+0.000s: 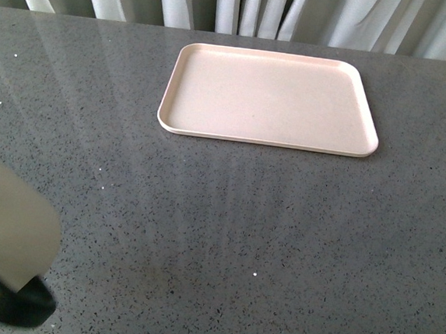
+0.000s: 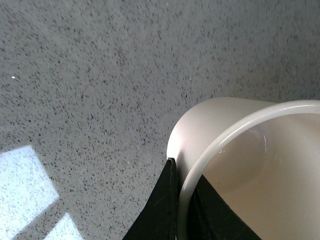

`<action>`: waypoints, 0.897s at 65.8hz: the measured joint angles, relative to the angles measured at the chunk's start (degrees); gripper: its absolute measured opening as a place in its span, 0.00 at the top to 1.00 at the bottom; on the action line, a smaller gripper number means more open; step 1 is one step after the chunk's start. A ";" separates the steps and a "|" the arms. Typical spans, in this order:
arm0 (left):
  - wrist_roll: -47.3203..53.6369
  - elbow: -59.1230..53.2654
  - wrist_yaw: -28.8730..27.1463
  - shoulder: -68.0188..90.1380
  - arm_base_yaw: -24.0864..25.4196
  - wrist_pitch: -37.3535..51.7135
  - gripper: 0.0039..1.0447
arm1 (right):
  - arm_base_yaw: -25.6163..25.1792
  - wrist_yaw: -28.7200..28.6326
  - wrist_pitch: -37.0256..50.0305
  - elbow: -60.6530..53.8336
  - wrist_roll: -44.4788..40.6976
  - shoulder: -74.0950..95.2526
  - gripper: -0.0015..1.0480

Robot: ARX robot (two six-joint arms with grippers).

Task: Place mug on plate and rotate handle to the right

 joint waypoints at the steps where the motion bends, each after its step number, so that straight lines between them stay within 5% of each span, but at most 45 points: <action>1: -0.74 0.33 -0.09 0.31 -0.31 0.22 0.98 | 0.00 -0.02 0.00 0.00 0.00 0.00 0.09; 25: -22.36 18.62 -5.11 20.52 -17.14 9.35 0.98 | 0.00 -0.02 0.00 0.00 0.00 0.00 0.09; 59: -32.33 39.15 -14.82 39.63 -22.08 8.15 0.98 | 0.00 0.00 0.00 0.00 0.00 0.00 0.09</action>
